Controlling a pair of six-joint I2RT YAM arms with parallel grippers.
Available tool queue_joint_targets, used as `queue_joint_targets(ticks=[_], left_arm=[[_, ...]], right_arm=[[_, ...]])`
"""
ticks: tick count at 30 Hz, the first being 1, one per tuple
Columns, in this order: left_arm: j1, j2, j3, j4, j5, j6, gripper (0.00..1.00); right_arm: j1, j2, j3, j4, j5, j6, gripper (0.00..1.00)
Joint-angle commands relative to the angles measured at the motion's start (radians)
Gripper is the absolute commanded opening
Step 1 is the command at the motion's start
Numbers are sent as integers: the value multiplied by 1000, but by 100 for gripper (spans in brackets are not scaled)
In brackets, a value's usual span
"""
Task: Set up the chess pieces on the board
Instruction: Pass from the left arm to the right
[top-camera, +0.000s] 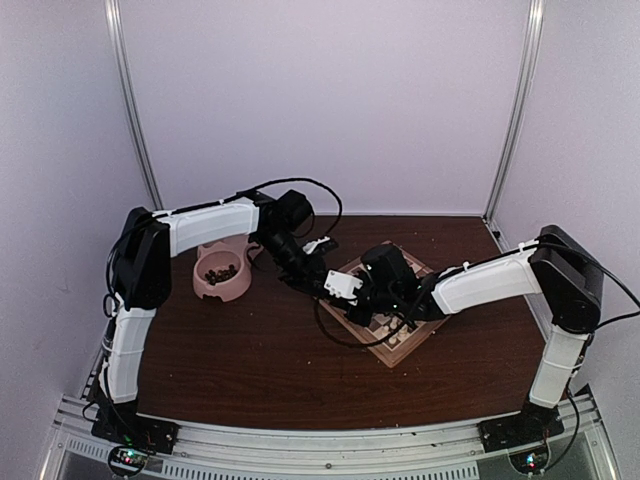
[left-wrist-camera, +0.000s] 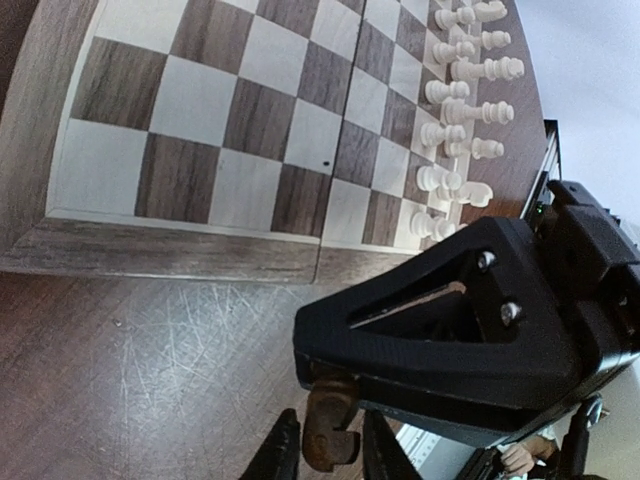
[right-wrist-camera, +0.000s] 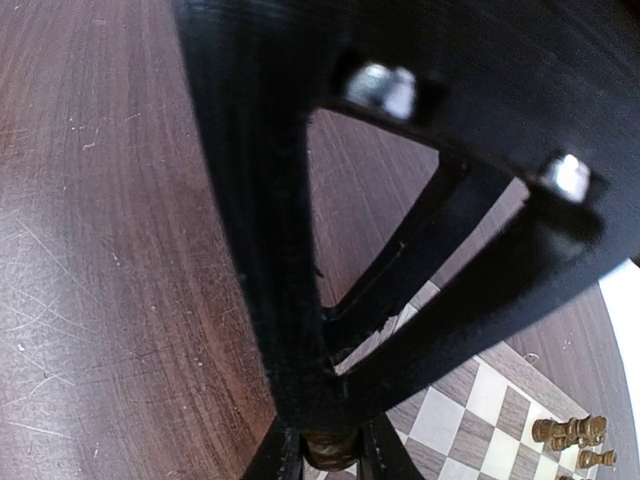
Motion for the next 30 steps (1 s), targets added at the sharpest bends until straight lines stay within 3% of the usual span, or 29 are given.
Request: queue_joint_targets(ticks=[1,7,11,17,22,26,30], left_arm=[[-6,-60,-19,42,-9,10,28],[-6,-129,-94,184,-62,-30,42],[-4,-226,-241,385,-128,-67,55],[-2,-372,-392,538,-245,-57,66],[-3,-531,-594,764,-288,-32,66],[-5,-658,-803,1051,-273,6,64],[-10,-691,-866,1149,-211,67,59]], right_arm=[[7,6,7,33,-10,26,8],[4,2,-16,65,-10,45,3],[-12,-12,-33,94,-53,81,1],[-60,-37,-55,132,-154,153,0],[-106,-76,-79,191,-278,253,0],[-122,-93,-82,209,-353,308,0],[-129,-103,-75,222,-415,348,0]])
